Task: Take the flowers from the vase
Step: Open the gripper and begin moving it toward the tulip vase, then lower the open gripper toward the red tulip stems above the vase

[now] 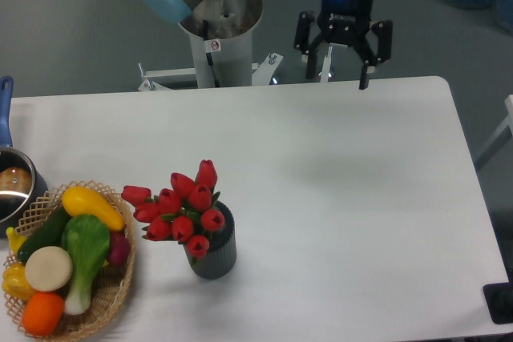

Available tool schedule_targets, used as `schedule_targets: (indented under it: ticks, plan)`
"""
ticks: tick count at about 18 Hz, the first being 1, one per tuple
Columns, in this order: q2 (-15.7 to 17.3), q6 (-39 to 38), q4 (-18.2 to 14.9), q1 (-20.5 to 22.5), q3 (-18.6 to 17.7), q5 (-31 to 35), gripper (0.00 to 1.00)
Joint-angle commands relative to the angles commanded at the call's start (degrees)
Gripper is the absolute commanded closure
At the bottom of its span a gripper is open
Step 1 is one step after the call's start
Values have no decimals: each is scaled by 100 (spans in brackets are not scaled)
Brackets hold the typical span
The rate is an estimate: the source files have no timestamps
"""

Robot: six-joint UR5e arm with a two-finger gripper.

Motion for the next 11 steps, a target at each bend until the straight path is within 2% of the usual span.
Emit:
schedule_targets:
  ticks: [4, 7, 9, 11]
  plan:
    - [0, -9, 0, -52, -35, 18, 0]
    - [-70, 0, 52, -289, -62, -44, 0]
    - [-237, 9, 341, -483, -88, -384, 0]
    - [-290, 52, 448, -492, -184, -885, 0]
